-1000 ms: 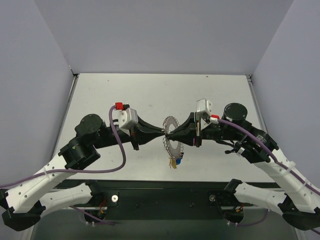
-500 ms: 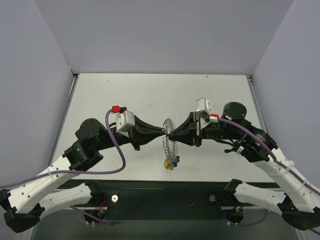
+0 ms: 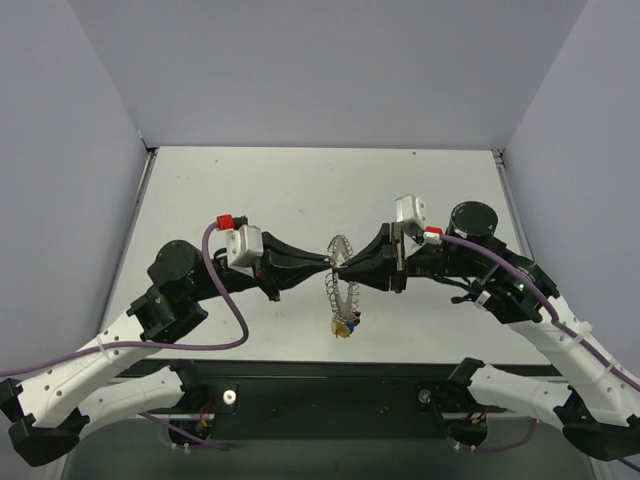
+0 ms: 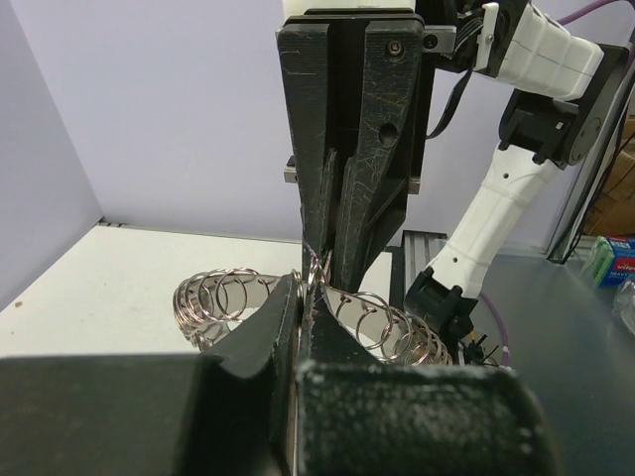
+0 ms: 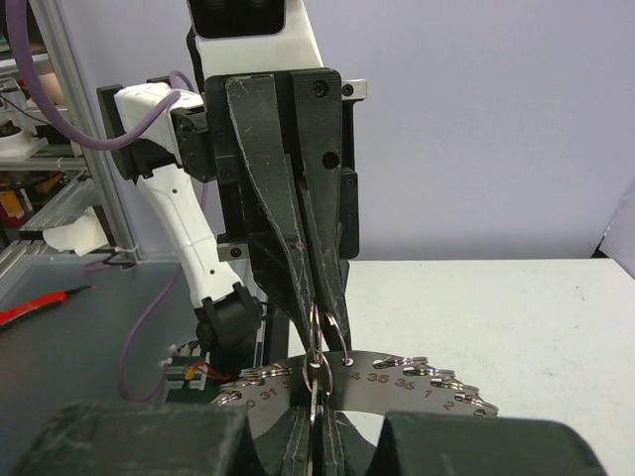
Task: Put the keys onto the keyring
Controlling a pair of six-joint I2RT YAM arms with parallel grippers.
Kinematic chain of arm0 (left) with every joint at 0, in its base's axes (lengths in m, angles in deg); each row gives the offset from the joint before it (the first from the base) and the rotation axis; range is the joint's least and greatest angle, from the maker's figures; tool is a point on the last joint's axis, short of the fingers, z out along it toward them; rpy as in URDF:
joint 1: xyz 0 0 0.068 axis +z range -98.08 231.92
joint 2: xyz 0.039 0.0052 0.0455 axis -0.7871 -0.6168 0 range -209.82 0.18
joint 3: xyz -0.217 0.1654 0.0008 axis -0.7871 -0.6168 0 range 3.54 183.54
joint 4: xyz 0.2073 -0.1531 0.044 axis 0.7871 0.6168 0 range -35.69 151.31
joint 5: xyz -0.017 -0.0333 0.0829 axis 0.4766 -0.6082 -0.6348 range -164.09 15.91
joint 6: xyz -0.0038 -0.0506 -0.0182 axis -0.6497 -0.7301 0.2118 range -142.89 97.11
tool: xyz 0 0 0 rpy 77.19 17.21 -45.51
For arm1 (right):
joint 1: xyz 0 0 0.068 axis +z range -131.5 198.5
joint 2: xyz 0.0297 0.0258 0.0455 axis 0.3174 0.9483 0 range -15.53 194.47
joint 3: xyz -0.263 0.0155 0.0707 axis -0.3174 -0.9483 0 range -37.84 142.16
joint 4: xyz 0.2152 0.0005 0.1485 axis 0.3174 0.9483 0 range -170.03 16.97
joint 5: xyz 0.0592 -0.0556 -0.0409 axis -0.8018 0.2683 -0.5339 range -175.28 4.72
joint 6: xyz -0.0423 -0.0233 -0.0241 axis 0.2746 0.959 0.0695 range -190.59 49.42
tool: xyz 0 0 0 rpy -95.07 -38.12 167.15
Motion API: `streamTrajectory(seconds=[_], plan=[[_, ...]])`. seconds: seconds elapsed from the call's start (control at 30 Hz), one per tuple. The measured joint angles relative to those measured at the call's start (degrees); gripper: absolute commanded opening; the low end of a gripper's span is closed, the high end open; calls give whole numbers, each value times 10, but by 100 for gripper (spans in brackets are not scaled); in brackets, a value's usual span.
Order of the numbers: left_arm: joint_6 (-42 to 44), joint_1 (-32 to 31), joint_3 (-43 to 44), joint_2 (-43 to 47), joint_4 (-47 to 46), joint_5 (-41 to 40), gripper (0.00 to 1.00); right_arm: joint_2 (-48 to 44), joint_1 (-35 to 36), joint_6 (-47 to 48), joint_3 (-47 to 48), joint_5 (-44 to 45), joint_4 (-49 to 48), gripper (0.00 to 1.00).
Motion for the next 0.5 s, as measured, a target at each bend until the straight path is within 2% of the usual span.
streamTrajectory(seconds=[0.07,0.1,0.17,0.2,0.23,0.3,0.37,0.5], plan=[[0,1,0,1,-2,2,0,4,-2,4,7,-7,7,0],[0,1,0,2,-2,2,0,7,-2,6,11,-10,10,16],[0,1,0,4,-2,3,0,10,-2,12,17,-14,18,34],[0,1,0,4,-6,3,0,10,-3,15,19,-15,25,46],[0,1,0,5,-16,3,0,9,-3,16,19,-16,38,52],[0,1,0,10,-34,4,0,11,-6,21,17,-15,61,60],[-1,1,0,17,-48,7,0,7,-10,28,17,-14,73,61],[0,1,2,19,-54,14,0,-23,-14,29,17,-13,77,58]])
